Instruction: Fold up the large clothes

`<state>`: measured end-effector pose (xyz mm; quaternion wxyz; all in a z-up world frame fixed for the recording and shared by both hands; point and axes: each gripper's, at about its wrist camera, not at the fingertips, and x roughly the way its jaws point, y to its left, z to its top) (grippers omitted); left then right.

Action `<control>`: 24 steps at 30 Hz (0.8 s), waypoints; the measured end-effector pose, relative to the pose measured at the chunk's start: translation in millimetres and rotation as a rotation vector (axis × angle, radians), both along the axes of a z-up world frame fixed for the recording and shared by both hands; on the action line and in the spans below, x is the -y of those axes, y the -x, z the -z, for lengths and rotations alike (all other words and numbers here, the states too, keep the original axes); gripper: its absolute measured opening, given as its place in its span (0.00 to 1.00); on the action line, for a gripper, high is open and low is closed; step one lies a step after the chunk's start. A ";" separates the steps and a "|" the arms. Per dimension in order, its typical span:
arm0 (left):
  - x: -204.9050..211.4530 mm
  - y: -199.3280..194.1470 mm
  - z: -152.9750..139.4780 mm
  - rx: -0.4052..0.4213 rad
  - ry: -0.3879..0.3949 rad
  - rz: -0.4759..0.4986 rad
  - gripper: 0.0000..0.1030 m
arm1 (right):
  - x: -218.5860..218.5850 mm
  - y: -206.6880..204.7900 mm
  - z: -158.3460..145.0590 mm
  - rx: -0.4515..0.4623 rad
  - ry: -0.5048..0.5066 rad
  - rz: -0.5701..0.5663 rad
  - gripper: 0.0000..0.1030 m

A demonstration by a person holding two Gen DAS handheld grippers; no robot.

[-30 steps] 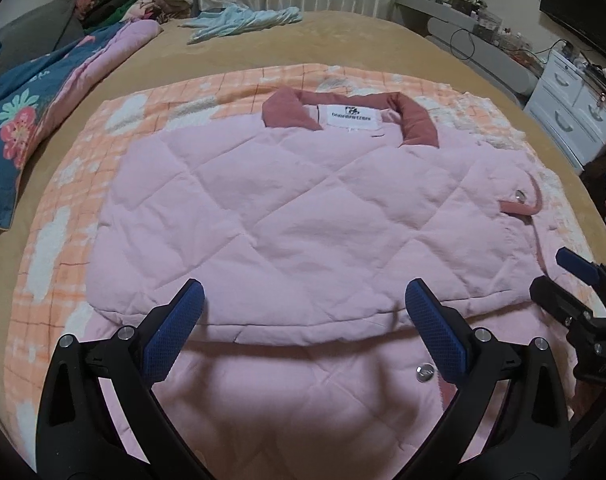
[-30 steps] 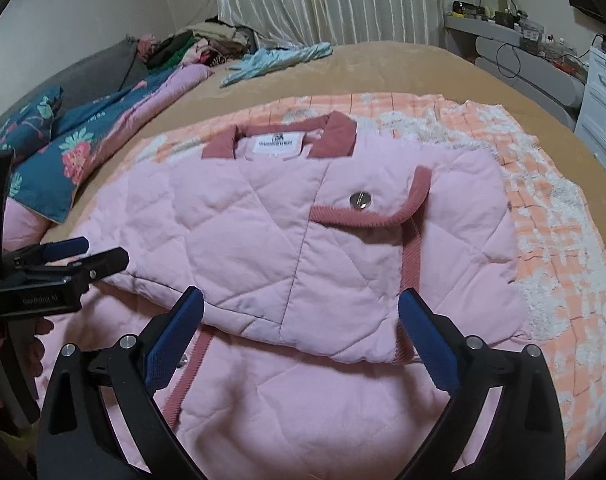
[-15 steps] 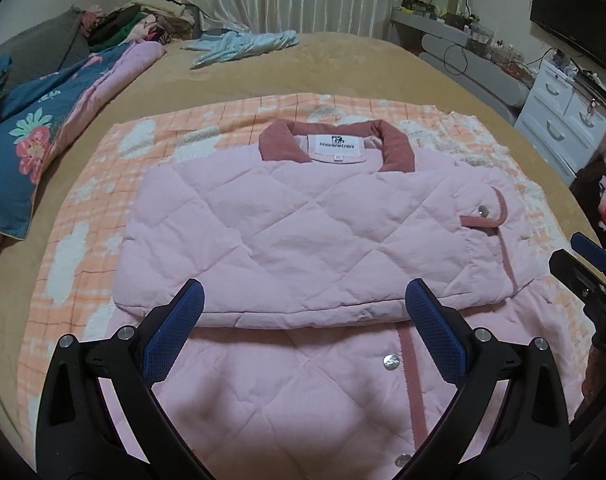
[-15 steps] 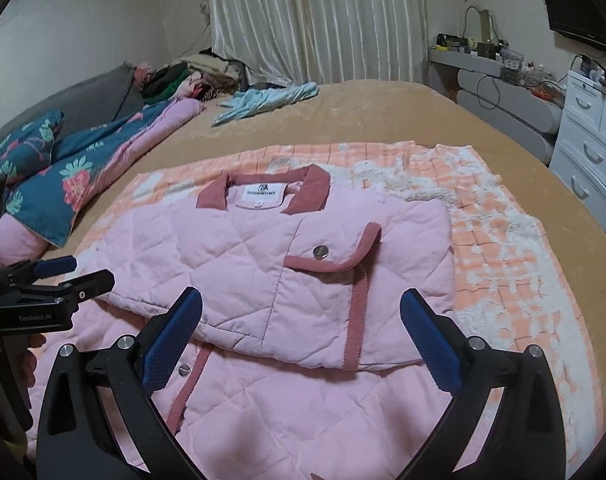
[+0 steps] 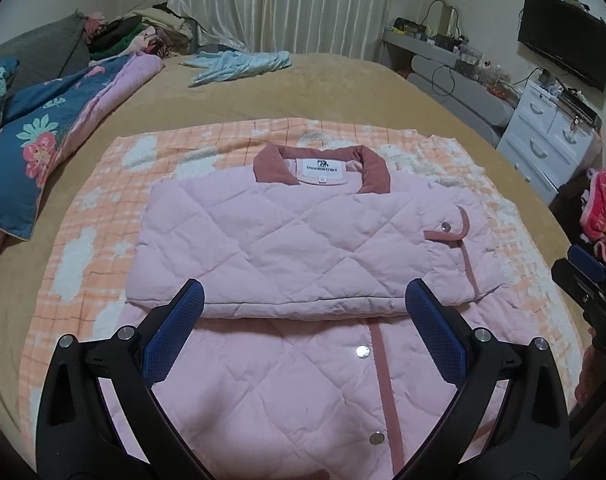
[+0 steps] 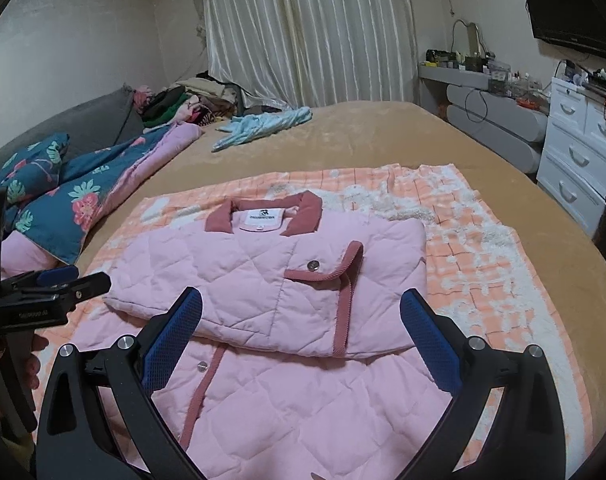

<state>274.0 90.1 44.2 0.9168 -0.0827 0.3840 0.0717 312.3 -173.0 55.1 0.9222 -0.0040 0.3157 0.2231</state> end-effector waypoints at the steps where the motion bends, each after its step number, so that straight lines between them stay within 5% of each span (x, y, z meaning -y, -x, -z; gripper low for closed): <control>1: -0.5 1.6 -1.7 0.005 0.003 0.000 0.92 | -0.8 3.5 -3.4 0.005 0.002 -0.003 0.96; 24: 8.7 54.1 -38.7 0.103 0.006 0.031 0.92 | -0.4 55.0 -48.6 0.068 -0.003 0.011 0.96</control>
